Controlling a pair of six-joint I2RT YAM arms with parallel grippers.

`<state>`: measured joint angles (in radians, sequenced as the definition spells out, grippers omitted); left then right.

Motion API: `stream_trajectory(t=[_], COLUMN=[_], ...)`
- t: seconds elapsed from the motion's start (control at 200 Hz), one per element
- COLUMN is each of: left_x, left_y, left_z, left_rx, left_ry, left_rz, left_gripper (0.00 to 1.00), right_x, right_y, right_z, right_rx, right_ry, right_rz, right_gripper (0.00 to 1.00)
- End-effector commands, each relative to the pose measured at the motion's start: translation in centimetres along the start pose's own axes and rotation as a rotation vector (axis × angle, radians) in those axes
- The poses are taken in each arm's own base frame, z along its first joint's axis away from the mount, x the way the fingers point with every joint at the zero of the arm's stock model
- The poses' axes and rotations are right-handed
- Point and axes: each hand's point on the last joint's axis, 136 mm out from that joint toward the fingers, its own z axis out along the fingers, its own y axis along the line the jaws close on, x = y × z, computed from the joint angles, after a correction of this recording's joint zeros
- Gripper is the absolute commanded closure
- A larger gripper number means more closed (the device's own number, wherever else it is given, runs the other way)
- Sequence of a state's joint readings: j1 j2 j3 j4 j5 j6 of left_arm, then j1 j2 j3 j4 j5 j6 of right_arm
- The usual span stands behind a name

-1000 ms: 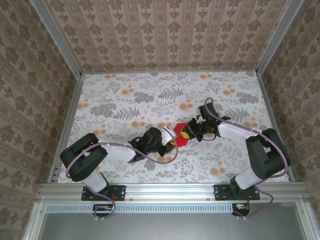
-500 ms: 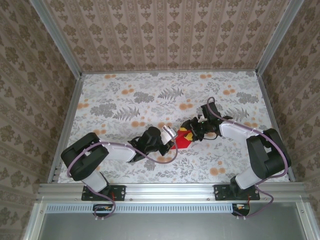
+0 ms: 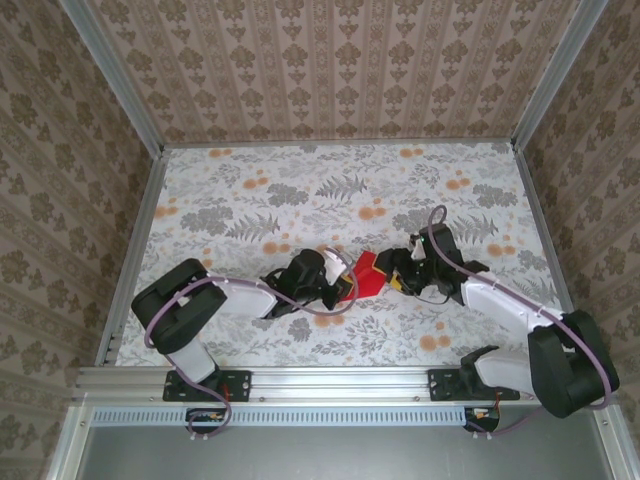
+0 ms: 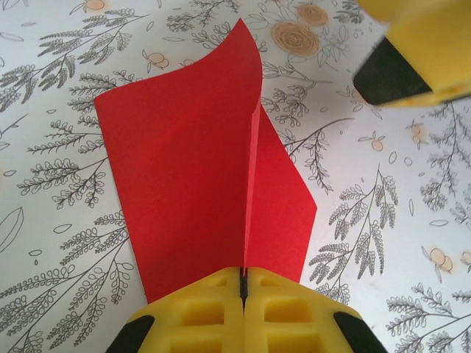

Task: Fold a paper plane with a square sheet of paper (pick it up from the middle)
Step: Fourth fold the wing at the center of the table.

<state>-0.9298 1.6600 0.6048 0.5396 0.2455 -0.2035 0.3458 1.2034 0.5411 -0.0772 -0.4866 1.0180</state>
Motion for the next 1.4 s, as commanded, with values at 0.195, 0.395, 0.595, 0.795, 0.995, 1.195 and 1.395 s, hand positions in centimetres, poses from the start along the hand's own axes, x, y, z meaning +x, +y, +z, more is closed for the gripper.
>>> stream_trajectory(t=[0.195, 0.395, 0.595, 0.795, 0.995, 1.195, 1.395], left_x=[-1.1, -1.0, -1.2, -0.9, -0.5, -0.3, 0.4], left_y=[-0.1, 0.3, 1.0, 1.4, 1.9, 2.0, 2.2], left_z=[-0.2, -0.1, -0.4, -0.2, -0.1, 0.2, 0.4], left_rx=[0.093, 0.114, 0.127, 0.143, 0.146, 0.171, 0.164], left_ry=[0.008, 0.023, 0.005, 0.012, 0.009, 0.006, 0.026], left_rz=[-0.340, -0.484, -0.592, -0.661, -0.701, -0.729, -0.745], left_gripper=[1.00, 1.00, 1.00, 1.00, 1.00, 1.00, 1.00], right_x=[-0.1, 0.2, 0.2, 0.2, 0.0, -0.1, -0.2], right_y=[0.3, 0.8, 0.8, 1.2, 1.0, 0.2, -0.6], right_z=[0.7, 2.3, 3.7, 5.2, 6.7, 7.6, 8.1], right_rx=[-0.035, -0.026, -0.017, -0.019, -0.006, 0.024, 0.054], right_ry=[-0.078, -0.049, -0.031, 0.003, 0.028, 0.040, 0.044], right_rz=[-0.146, -0.161, -0.155, -0.159, -0.135, -0.094, -0.074], right_gripper=[0.46, 0.49, 0.48, 0.48, 0.48, 0.48, 0.47])
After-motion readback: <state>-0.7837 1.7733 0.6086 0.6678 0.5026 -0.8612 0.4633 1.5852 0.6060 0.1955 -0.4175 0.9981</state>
